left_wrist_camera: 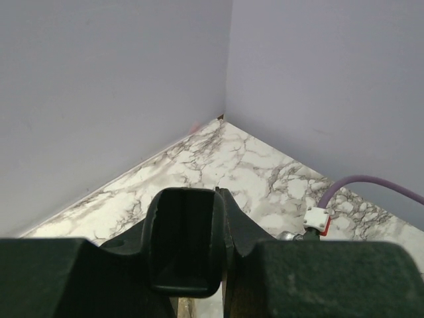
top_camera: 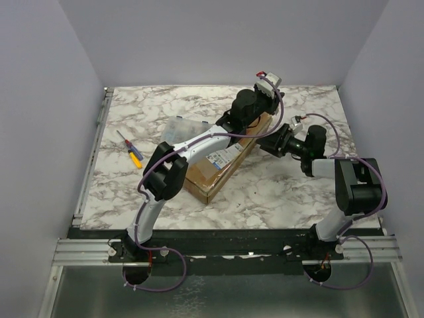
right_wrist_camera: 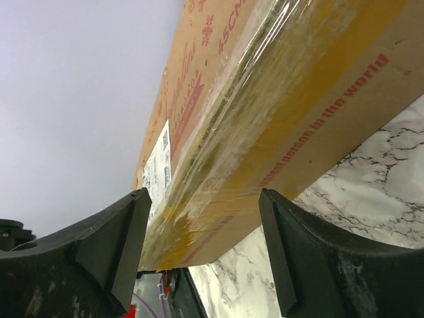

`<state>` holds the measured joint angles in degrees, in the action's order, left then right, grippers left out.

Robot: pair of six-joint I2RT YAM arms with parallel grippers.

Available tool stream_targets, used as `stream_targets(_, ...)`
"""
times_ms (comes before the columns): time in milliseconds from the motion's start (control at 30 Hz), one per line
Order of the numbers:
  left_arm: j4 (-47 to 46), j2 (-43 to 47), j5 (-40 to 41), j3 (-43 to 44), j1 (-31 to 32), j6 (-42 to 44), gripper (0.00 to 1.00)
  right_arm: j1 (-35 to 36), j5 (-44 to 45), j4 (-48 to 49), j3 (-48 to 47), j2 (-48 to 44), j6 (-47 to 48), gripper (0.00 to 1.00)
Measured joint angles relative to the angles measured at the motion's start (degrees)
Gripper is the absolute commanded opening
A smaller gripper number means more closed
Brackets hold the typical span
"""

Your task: Unpack the express box

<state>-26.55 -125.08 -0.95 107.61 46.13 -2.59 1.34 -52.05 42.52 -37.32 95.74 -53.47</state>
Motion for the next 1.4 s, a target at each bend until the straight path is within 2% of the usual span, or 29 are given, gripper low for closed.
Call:
stream_targets(33, 0.09, -0.24, -0.07, 0.11, 0.00, 0.22, 0.00, 0.07, -0.20, 0.61, 0.07, 0.13, -0.20, 0.66)
stream_targets(100, 0.20, -0.87, -0.13, 0.61, 0.00, 0.68, 0.00, 0.07, -0.57, 1.81, 0.55, 0.52, -0.79, 0.49)
stream_targets(133, 0.22, -1.09, -0.13, 0.74, 0.00, 0.81, 0.00, 0.07, -0.74, 2.64, 1.09, 0.79, -1.20, 0.45)
stream_targets(167, 0.22, -1.29, -0.13, 0.83, 0.00, 1.01, 0.00, 0.07, -0.90, 3.56, 1.86, 1.09, -1.97, 0.49)
stream_targets(233, 0.24, -1.79, -0.13, 1.18, 0.00, 1.31, 0.00, 0.07, -1.25, 6.71, 4.00, 2.01, -4.20, 0.68)
stream_targets(267, 0.26, -2.03, -0.13, 1.38, 0.00, 1.38, 0.00, 0.07, -1.42, 8.96, 5.29, 2.80, -5.86, 0.74)
stream_targets(300, 0.26, -2.25, -0.11, 1.49, 0.00, 1.42, 0.00, 0.07, -1.62, 11.37, 6.38, 3.82, -7.58, 0.76)
stream_targets(600, 0.61, -3.04, -0.11, 1.53, 0.00, 2.69, 0.00, 3.63, -1.18, 30.29, 7.63, 12.24, -21.00, 0.78)
stream_targets(733, 0.61, -3.04, -0.09, 1.55, 0.00, 3.15, 0.00, 7.10, 2.01, 31.30, 6.25, 12.59, -23.37, 0.77)
stream_targets(833, 0.61, -3.04, -0.09, 1.55, 0.00, 3.32, 0.00, 8.96, 5.64, 31.23, 5.97, 12.59, -24.09, 0.72)
stream_targets(1033, 0.61, -3.04, -0.09, 1.55, 0.00, 3.32, 0.00, 9.22, 9.03, 31.12, 4.46, 15.85, -24.59, 0.63)
stream_targets(1200, 0.61, -3.04, 0.28, 1.55, 0.00, 3.74, 0.00, 9.07, 9.86, 33.27, 3.54, 17.84, -25.42, 0.61)
stream_targets(1267, 0.61, -3.04, 0.96, 1.55, 0.00, 3.96, 0.00, 9.07, 10.25, 33.24, 3.52, 17.84, -24.96, 0.64)
stream_targets(1400, 0.61, -3.04, 4.15, 1.55, 0.00, 4.50, 0.00, 9.07, 10.38, 31.74, 3.43, 17.14, -22.58, 0.78)
